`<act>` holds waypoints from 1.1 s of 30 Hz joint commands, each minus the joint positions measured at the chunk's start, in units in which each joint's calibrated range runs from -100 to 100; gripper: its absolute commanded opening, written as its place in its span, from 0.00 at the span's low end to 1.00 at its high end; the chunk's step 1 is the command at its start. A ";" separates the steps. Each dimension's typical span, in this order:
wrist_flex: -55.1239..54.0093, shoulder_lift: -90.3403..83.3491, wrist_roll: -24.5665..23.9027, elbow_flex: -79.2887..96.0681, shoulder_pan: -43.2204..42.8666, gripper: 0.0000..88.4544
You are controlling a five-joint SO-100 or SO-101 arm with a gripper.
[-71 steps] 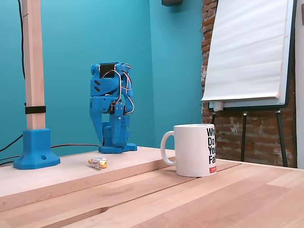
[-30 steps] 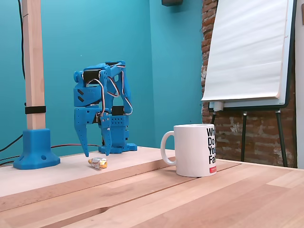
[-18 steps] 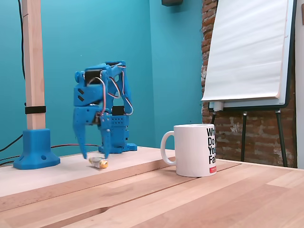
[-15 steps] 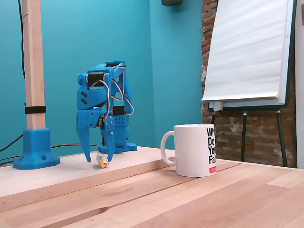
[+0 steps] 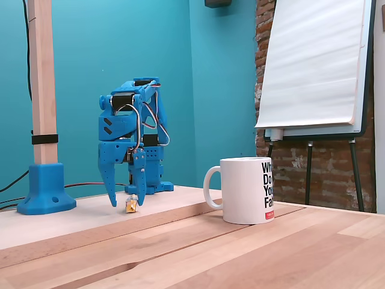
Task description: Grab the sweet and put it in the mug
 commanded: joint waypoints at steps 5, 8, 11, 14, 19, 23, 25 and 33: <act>0.40 -0.87 -3.03 1.30 0.16 0.24; 0.24 -0.87 -4.54 1.30 -0.13 0.24; 0.24 -0.87 -5.03 1.30 -0.13 0.24; 0.24 -0.87 -5.42 1.48 -0.06 0.24; 0.24 -0.78 -5.47 2.10 0.09 0.24; 0.24 -0.78 -5.47 2.28 0.16 0.24; 0.24 -0.78 -5.47 2.28 0.16 0.24; 0.24 -0.69 -5.47 2.28 0.09 0.04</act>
